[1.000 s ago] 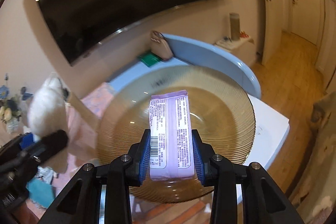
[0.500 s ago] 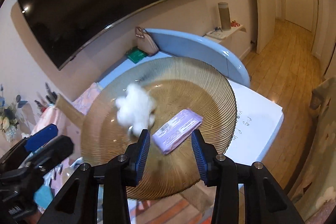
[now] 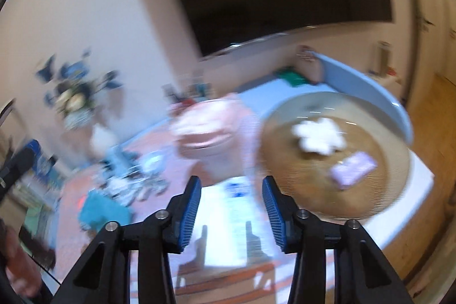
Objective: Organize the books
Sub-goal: 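Move both open tools back over the desk, then grasp the pink packet with the left tool while the right tool grasps the teal pouch, then carry the pink packet and teal pouch to the glass plate and release both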
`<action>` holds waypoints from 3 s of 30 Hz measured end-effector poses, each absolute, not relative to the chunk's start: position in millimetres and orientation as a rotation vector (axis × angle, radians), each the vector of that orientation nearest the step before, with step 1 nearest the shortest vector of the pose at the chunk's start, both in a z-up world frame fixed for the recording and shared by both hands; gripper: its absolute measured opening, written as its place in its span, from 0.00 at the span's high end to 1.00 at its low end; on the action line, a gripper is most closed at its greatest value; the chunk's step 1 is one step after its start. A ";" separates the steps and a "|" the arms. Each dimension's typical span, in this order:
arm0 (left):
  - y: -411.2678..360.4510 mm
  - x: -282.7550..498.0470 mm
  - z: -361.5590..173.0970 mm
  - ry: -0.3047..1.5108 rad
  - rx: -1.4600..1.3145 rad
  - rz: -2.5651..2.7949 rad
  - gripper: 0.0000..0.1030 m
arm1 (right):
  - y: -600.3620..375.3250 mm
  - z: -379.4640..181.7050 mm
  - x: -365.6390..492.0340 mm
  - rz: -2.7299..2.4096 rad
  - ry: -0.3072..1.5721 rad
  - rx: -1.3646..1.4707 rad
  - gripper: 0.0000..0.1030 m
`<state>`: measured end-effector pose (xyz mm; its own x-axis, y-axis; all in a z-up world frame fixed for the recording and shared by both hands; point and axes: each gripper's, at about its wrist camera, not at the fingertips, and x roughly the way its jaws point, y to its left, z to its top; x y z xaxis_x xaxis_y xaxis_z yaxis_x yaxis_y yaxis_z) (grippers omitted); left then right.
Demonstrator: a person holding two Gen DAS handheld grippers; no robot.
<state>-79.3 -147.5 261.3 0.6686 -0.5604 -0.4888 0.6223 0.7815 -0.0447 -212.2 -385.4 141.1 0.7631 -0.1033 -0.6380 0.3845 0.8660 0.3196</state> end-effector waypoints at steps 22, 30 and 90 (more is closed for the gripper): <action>74.2 -4.7 145.1 0.735 -0.111 -0.332 0.16 | -191.6 103.4 -92.2 0.101 0.826 0.162 0.40; 75.6 44.3 91.5 0.855 -0.027 -0.239 0.16 | -163.5 64.9 -71.8 0.236 0.836 0.114 0.21; 5.0 5.9 111.6 0.738 0.082 -0.514 0.46 | -202.9 12.2 -92.4 0.165 1.020 0.082 0.36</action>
<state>5.9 5.0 111.6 0.6226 -0.4184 -0.6612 0.4750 0.8736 -0.1056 -92.4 -202.9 12.2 0.5120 0.1751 -0.8410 -0.0988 0.9845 0.1448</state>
